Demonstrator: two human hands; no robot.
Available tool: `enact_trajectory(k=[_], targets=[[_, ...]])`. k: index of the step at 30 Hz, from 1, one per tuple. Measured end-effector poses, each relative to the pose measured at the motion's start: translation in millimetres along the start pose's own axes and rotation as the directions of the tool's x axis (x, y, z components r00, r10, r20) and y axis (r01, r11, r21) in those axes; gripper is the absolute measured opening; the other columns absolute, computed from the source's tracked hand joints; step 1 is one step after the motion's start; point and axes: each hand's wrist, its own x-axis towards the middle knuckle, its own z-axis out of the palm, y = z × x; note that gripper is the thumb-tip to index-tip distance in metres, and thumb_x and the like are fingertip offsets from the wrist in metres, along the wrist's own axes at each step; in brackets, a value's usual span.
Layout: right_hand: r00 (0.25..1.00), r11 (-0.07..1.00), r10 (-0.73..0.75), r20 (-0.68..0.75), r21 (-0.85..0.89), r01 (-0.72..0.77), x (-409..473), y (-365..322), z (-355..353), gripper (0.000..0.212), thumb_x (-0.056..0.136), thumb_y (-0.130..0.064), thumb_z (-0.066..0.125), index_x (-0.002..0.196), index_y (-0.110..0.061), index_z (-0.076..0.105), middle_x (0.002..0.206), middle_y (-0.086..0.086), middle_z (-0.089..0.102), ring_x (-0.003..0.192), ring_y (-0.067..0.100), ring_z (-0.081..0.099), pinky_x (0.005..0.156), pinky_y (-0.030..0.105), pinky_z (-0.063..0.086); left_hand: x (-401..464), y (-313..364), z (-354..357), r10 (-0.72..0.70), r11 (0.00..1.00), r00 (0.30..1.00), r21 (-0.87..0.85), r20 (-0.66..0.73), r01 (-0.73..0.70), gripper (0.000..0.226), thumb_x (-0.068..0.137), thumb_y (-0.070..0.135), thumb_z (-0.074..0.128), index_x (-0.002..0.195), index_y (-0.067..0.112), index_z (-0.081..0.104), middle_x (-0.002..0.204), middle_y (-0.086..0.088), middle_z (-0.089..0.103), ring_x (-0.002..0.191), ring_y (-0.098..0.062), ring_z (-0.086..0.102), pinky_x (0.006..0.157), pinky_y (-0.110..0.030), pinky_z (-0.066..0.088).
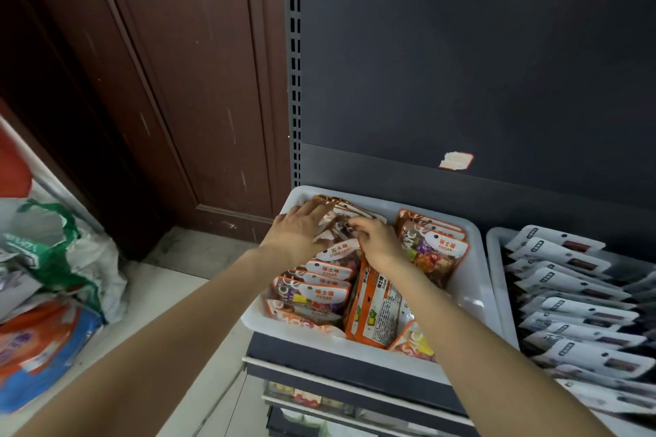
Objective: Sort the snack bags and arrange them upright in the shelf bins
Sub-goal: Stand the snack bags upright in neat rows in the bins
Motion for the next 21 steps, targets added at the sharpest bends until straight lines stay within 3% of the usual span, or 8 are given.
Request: enact_trajectory(k=[3, 7, 10, 13, 15, 18, 21], targets=[[0.997, 0.997, 0.013, 0.074, 0.081, -0.019, -5.4, 7.2, -16.3, 0.033, 0.100, -0.013, 0.042, 0.130, -0.015, 0.055, 0.132, 0.005, 0.056, 0.117, 0.020, 0.055, 0.089, 0.025, 0.042, 2.8, 7.2, -0.7, -0.040, 0.999, 0.999, -0.001, -0.005, 0.040, 0.070, 0.091, 0.037, 0.058, 0.149, 0.032, 0.018, 0.155, 0.004, 0.021, 0.140, -0.023, 0.025, 0.110, -0.046, 0.026], [0.980, 0.997, 0.079, -0.180, 0.020, -0.077, -25.0, 44.2, -54.0, 0.030, 0.097, -0.013, 0.049, 0.125, -0.014, 0.058, 0.129, 0.003, 0.059, 0.119, 0.018, 0.054, 0.096, 0.027, 0.041, 6.7, 30.1, 5.1, -0.044, 0.998, 0.994, 0.046, -0.104, 0.049, 0.065, 0.089, 0.033, 0.059, 0.145, 0.027, 0.026, 0.151, -0.002, 0.028, 0.139, -0.025, 0.023, 0.113, -0.042, 0.021], [0.956, 0.979, 0.114, -0.271, -0.130, -0.154, -42.1, 74.4, -73.7, 0.035, 0.095, -0.012, 0.052, 0.130, -0.014, 0.053, 0.134, 0.005, 0.053, 0.123, 0.021, 0.049, 0.099, 0.028, 0.037, 11.4, 56.8, 13.2, 0.085, 0.996, 0.988, 0.011, -0.131, -0.084, 0.064, 0.091, 0.023, 0.057, 0.146, 0.026, 0.026, 0.152, -0.001, 0.026, 0.142, -0.023, 0.018, 0.115, -0.039, 0.018], [0.982, 0.957, 0.103, -0.156, -0.253, -0.141, -53.1, 97.5, -80.9, 0.052, 0.093, -0.015, 0.055, 0.142, -0.022, 0.038, 0.148, 0.002, 0.036, 0.132, 0.021, 0.038, 0.108, 0.032, 0.034, 23.0, 90.3, 24.9, 0.262, 0.965, 0.964, -0.001, -0.041, -0.263, 0.054, 0.095, 0.022, 0.050, 0.145, 0.023, 0.029, 0.151, -0.002, 0.031, 0.140, -0.023, 0.026, 0.113, -0.039, 0.027], [0.993, 0.921, 0.114, -0.040, -0.371, -0.121, -57.3, 107.2, -78.8, 0.060, 0.095, -0.025, 0.052, 0.148, -0.027, 0.024, 0.157, -0.004, 0.018, 0.141, 0.020, 0.025, 0.115, 0.033, 0.024, 32.2, 108.4, 40.2, 0.310, 0.948, 0.947, 0.052, 0.081, -0.314, 0.053, 0.097, 0.029, 0.047, 0.146, 0.021, 0.029, 0.153, -0.004, 0.029, 0.140, -0.025, 0.028, 0.112, -0.041, 0.029], [0.989, 0.833, 0.143, 0.047, -0.546, -0.095, -58.3, 116.7, -75.3, 0.074, 0.094, -0.044, 0.050, 0.151, -0.030, 0.005, 0.159, -0.007, -0.008, 0.147, 0.019, 0.004, 0.119, 0.034, 0.006, 43.5, 110.6, 68.2, 0.275, 0.907, 0.937, 0.266, 0.214, -0.327, 0.061, 0.095, 0.050, 0.042, 0.145, 0.019, 0.030, 0.151, -0.005, 0.031, 0.137, -0.026, 0.031, 0.110, -0.041, 0.027], [0.977, 0.773, 0.196, 0.083, -0.626, -0.102, -56.8, 117.3, -76.4, 0.086, 0.090, -0.057, 0.047, 0.151, -0.029, -0.008, 0.157, -0.005, -0.021, 0.146, 0.013, -0.011, 0.118, 0.036, -0.004, 48.1, 97.3, 85.0, 0.328, 0.789, 0.918, 0.469, 0.224, -0.396, 0.065, 0.094, 0.061, 0.028, 0.141, 0.016, 0.040, 0.144, -0.005, 0.041, 0.133, -0.024, 0.036, 0.108, -0.038, 0.026]])
